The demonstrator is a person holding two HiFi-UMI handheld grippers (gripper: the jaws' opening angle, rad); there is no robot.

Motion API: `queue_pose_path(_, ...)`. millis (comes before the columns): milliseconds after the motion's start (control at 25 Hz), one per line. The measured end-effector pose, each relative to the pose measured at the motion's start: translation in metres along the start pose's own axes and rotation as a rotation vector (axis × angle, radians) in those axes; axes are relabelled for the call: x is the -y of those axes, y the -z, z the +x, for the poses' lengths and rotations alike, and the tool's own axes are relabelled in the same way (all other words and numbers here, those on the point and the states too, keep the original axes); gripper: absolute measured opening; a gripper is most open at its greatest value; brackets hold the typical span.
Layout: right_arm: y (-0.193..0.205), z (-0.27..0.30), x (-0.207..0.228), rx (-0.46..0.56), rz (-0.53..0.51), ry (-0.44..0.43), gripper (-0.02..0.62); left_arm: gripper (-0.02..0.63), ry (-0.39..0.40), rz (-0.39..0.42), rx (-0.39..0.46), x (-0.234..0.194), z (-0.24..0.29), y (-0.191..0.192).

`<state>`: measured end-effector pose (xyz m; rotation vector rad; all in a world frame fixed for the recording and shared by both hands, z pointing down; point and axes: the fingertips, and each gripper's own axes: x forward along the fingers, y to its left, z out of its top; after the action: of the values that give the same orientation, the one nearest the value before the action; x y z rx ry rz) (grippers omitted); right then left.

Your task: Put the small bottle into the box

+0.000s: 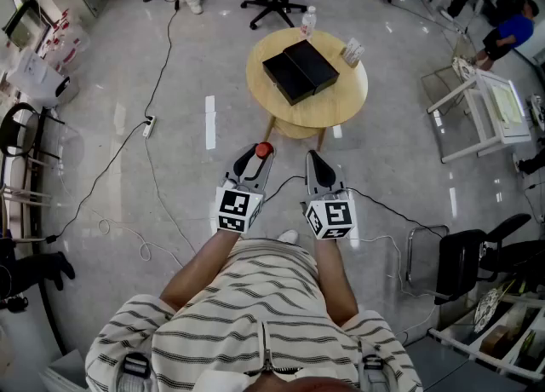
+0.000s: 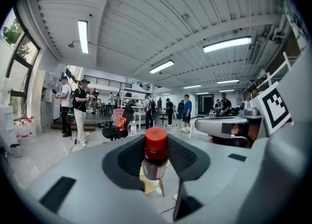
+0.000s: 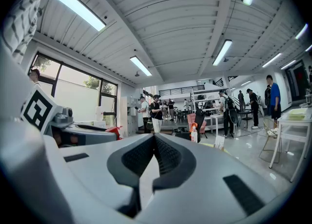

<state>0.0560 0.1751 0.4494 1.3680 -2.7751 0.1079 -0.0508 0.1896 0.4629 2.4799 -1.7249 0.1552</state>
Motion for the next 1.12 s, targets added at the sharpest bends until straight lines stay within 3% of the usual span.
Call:
queue_pose_path(480, 0.0, -0.003, 0.013, 0.022, 0.006, 0.006, 0.009, 0.147, 0.011, -0.012, 0.004, 0.013, 0.011, 0.0)
queue_pose_path(1120, 0.01, -0.013, 0.051, 0.023, 0.021, -0.089, 0.009, 0.147, -0.037, -0.028, -0.017, 0.054, 0.043, 0.008)
